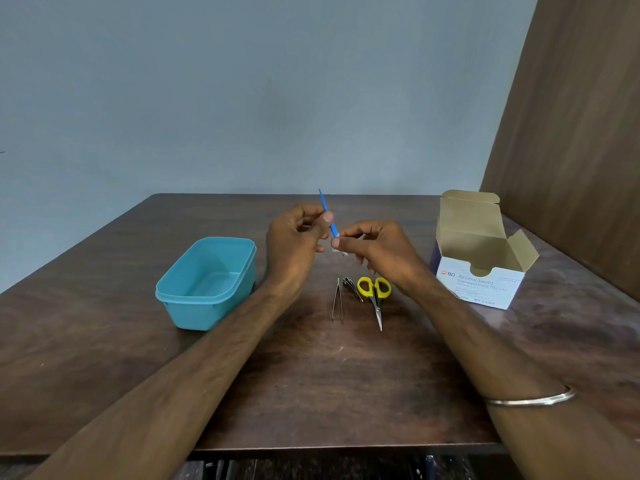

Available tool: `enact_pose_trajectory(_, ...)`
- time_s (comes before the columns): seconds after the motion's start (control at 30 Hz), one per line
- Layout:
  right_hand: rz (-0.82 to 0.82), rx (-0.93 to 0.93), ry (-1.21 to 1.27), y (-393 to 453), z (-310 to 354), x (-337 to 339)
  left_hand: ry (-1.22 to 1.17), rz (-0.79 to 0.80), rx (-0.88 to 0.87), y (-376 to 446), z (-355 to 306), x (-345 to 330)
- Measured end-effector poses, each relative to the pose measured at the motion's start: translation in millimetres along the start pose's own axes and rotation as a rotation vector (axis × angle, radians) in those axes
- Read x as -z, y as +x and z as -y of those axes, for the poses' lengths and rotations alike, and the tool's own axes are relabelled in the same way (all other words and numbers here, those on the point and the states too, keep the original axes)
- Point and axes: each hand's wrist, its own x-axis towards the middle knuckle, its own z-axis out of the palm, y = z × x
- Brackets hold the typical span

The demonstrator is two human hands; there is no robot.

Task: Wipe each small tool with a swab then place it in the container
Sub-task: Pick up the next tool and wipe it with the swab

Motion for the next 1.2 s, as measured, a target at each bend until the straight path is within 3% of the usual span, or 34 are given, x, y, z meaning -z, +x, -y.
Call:
enact_pose_trajectory(0.17,-0.103,-0.084,0.228,5,-3,5,0.116,0.008,-0.014,-3,7,-1)
enact_pose_trajectory(0.37,-0.071,-0.182,0.431,6,-5,7,0.415,0.059,-0.153,-9,9,-7)
enact_pose_trajectory(1.2,-0.052,-0.216,0.409,6,-7,7,0.573,0.032,-0.247,-14,4,-3)
